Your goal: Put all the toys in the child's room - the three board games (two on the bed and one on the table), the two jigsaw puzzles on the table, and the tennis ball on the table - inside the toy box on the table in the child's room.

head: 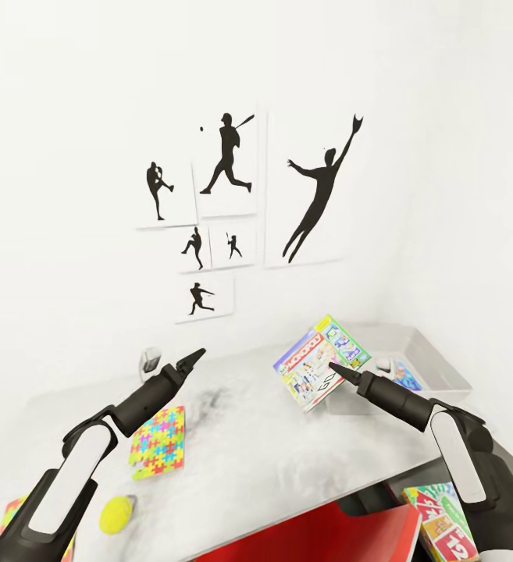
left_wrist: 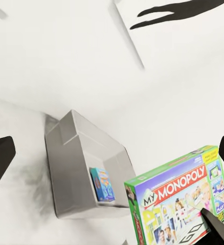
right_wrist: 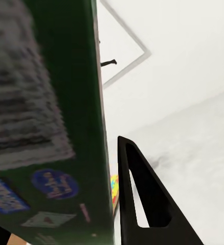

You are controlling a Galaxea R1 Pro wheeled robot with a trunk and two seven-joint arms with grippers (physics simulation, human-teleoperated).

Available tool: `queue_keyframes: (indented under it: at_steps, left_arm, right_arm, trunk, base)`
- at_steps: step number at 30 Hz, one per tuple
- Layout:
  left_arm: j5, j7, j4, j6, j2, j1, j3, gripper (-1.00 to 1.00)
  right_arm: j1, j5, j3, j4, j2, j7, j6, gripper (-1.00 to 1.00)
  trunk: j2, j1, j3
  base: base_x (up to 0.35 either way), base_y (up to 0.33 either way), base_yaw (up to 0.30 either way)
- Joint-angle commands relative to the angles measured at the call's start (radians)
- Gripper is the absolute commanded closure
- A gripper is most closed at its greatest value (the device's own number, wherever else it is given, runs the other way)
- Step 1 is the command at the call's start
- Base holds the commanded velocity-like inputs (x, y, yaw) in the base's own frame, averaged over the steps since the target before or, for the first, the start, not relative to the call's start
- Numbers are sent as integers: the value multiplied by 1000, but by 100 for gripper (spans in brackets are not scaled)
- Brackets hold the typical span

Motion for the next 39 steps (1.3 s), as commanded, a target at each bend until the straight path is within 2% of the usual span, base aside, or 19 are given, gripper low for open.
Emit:
queue_keyframes:
  at_steps: [1, 22, 39]
  left_arm:
    - [3, 0, 0, 3, 0, -1, 0, -100]
    - [-5, 1, 0, 4, -3, -1, 0, -100]
    - [-7, 1, 0, 5, -4, -3, 0, -100]
  right_arm:
    - [-1, -3, -1, 0, 0, 2, 6, 100]
    - [-1, -3, -1, 0, 0, 2, 6, 100]
    - [-1, -3, -1, 0, 0, 2, 6, 100]
  trunk:
    - [-2, 1, -2]
    - [-2, 1, -2]
    - [-2, 1, -2]
  base:
    - [22, 0, 0]
    - [8, -2, 0]
    - [35, -104, 0]
